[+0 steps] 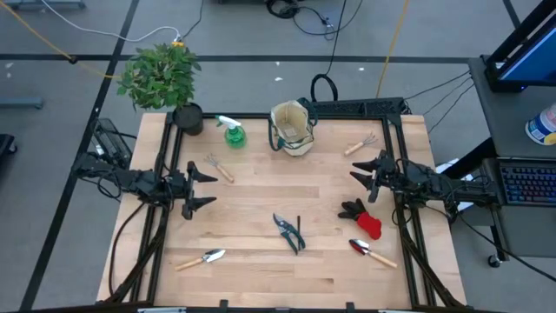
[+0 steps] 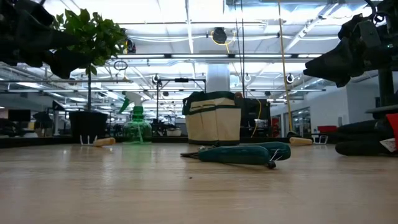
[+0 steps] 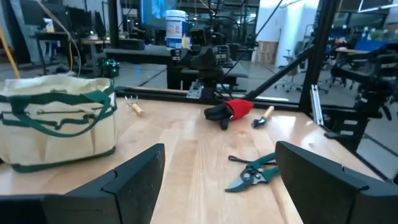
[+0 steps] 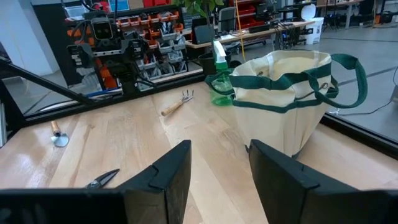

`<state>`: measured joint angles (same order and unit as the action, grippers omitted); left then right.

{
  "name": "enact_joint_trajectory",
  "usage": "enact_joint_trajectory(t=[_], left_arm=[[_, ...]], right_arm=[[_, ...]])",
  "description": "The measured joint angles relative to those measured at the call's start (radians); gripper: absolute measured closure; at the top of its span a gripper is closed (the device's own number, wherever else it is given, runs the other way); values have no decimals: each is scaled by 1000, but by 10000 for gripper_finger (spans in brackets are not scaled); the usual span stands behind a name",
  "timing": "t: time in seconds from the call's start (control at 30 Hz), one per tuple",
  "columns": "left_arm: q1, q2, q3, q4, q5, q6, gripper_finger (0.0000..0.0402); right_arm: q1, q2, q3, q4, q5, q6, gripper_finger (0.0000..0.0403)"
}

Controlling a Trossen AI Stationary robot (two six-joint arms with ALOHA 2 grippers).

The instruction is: Pick & Place Garden tools in Gardening bag

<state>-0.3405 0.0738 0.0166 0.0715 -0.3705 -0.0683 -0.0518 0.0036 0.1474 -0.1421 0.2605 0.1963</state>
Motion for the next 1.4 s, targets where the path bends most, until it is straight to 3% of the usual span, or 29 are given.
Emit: enact_joint_trajectory(t=[0.27, 0.43, 0.8, 1.07, 1.4], left_arm=[[0, 0, 0, 48, -58, 14, 92], [0, 0, 0, 76, -150, 13, 92], [0, 0, 0, 144, -196, 87, 92], [1, 0, 0, 140, -208, 82, 92], [1, 0, 0, 140, -209, 64, 92]], right_arm=[[0, 0, 0, 2, 0, 0, 248], [0, 0, 0, 2, 0, 0, 248], [0, 0, 1, 16, 2, 35, 248], [0, 0, 1, 28, 187, 184, 248], [0, 4, 2, 292, 181, 86, 248]])
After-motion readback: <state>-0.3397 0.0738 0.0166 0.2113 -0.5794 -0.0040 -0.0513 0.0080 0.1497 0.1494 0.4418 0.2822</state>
